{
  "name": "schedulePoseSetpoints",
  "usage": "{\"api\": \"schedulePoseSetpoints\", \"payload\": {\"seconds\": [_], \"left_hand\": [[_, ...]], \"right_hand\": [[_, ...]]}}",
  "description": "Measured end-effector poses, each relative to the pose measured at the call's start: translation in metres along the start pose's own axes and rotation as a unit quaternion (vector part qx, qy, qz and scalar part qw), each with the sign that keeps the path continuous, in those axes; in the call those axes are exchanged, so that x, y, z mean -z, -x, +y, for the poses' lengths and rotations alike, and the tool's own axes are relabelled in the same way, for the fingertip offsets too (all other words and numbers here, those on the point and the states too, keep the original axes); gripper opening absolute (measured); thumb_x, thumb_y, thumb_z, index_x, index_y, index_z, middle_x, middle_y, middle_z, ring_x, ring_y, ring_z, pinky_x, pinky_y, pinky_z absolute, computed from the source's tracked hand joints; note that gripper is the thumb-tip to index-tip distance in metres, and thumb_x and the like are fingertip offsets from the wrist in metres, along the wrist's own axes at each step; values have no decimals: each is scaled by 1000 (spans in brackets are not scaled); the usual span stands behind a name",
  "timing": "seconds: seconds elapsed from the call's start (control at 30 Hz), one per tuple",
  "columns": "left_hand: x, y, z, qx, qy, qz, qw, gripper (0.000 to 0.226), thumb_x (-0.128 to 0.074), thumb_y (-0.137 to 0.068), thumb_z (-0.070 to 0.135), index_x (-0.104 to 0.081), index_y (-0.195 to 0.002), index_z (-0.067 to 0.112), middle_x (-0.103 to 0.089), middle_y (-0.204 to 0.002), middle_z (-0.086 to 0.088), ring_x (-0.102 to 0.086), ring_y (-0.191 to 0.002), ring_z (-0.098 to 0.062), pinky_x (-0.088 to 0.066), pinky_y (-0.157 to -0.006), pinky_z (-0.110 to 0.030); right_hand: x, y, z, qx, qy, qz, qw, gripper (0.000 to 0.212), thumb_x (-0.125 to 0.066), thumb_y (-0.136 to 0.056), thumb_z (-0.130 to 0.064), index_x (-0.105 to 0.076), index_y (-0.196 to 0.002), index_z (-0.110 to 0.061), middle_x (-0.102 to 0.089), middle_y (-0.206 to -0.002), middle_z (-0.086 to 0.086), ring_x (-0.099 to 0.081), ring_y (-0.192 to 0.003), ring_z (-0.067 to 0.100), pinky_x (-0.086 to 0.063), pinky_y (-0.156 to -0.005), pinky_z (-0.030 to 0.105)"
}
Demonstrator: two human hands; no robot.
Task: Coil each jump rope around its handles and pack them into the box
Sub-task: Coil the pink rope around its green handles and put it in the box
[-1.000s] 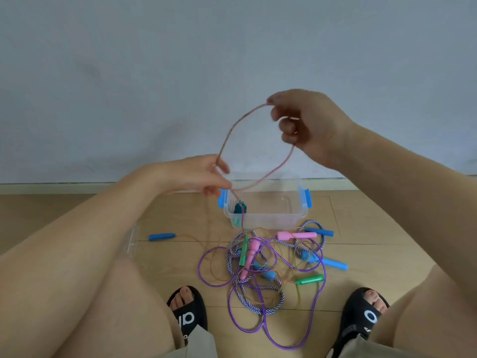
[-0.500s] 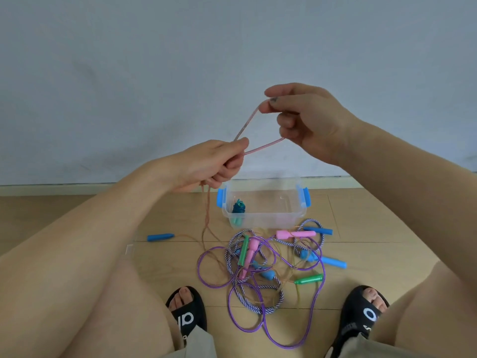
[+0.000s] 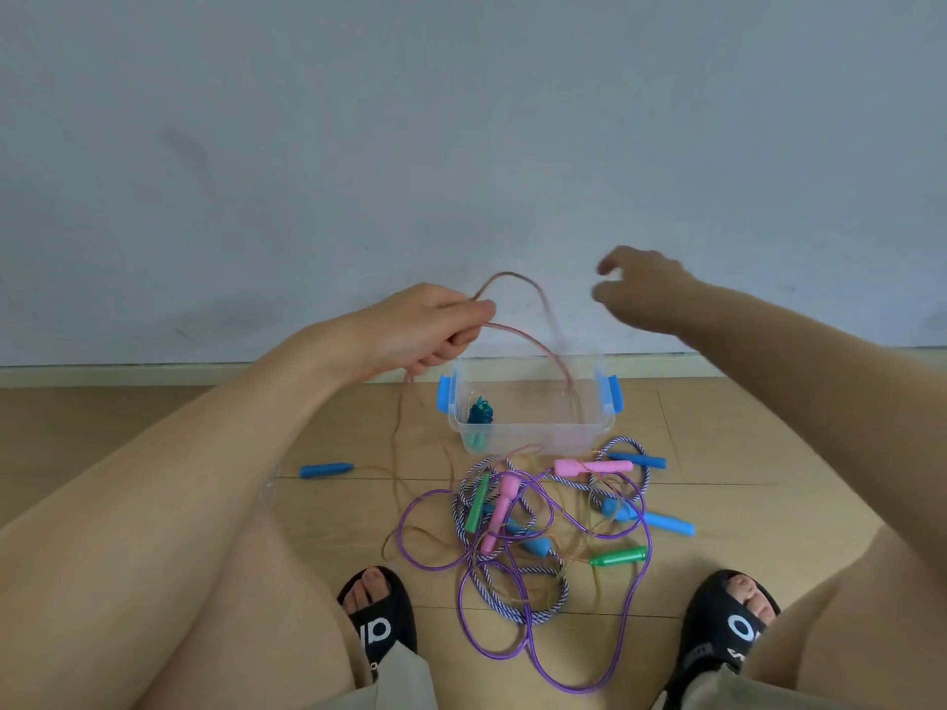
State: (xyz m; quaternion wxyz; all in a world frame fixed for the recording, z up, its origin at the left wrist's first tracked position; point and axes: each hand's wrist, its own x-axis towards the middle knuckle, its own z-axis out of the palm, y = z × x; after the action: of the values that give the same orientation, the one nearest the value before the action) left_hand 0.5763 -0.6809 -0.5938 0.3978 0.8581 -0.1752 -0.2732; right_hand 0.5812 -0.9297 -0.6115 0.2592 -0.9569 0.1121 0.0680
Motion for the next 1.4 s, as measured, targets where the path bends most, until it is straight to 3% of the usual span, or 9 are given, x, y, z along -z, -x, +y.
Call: {"api": "schedulePoseSetpoints", "payload": {"seconds": [0.13, 0.27, 0.5, 0.6, 0.83, 1.0, 1.1, 1.23, 1.4], "left_hand": [[-8, -5, 5, -4, -4, -8, 1000, 43, -48, -99, 36, -37, -61, 19, -23, -56, 2, -17, -50, -15, -16, -44, -23], [-9, -7, 4, 13, 0, -20, 1000, 37, -48, -96, 29, -38, -62, 18, -20, -57, 2, -14, -50, -16, -13, -47, -25], [5, -1, -3, 27, 4, -17, 999, 41, -49, -99, 38, -41, -65, 16, -20, -60, -1, -13, -56, -19, -12, -51, -31], [13, 2, -9, 23, 7, -2, 1000, 38, -47, -101, 37, -46, -72, 13, -22, -59, 0, -15, -53, -17, -14, -48, -27], [25, 6, -27, 52, -26, -4, 998, 38, -49, -101, 37, -47, -72, 13, -23, -55, 3, -17, -49, -15, -17, -45, -26], [20, 4, -17, 23, 10, 7, 1000, 38, -49, -101, 35, -46, -69, 15, -21, -56, 3, -15, -50, -15, -14, -48, -28], [8, 0, -7, -3, 17, -12, 1000, 36, -48, -101, 33, -49, -70, 14, -23, -55, 4, -16, -50, -15, -14, -48, -28], [1, -4, 2, -15, 33, -8, 999, 37, -53, -99, 39, -53, -72, 13, -24, -55, 3, -16, -49, -14, -15, -45, -25], [2, -4, -1, 0, 40, -15, 999, 31, -52, -99, 29, -52, -72, 13, -23, -54, 4, -15, -49, -14, -14, -44, -24]], "right_hand": [[-19, 38, -58, 115, -295, -137, 939, 28, -44, -101, -26, -63, -112, -9, -70, -99, 6, -68, -89, 26, -50, -89, 32], [-38, 45, -65, 138, -239, -182, 944, 39, -40, -102, -40, -53, -78, -13, -47, -70, 1, -46, -64, 17, -51, -67, 34], [-26, 33, -49, 138, -244, -143, 949, 33, -56, -97, -36, -68, -80, -10, -39, -62, 1, -46, -57, 18, -57, -58, 29], [-15, 27, -38, 141, -233, -150, 950, 29, -60, -95, -32, -69, -85, -7, -33, -59, 2, -32, -51, 16, -34, -42, 24], [13, -6, 32, 110, 76, 19, 991, 36, -59, -94, -43, -66, -77, -12, -56, -66, 1, -51, -66, 20, -35, -55, 27], [1, -4, 30, 52, 159, -83, 982, 47, -35, -101, -53, -64, -106, -16, -63, -109, 1, -52, -97, 21, -39, -83, 33], [-16, 13, -12, 129, 27, -118, 984, 46, -31, -104, -48, -67, -119, -23, -62, -128, -4, -53, -119, 17, -35, -93, 28], [-21, 38, -54, 180, -236, -164, 941, 39, -36, -103, -39, -70, -108, -21, -72, -107, -10, -59, -105, -1, -38, -94, 22], [-23, 45, -56, 185, -206, -147, 950, 36, -48, -99, -37, -66, -97, -6, -69, -78, 5, -62, -74, 10, -47, -82, 33]]}}
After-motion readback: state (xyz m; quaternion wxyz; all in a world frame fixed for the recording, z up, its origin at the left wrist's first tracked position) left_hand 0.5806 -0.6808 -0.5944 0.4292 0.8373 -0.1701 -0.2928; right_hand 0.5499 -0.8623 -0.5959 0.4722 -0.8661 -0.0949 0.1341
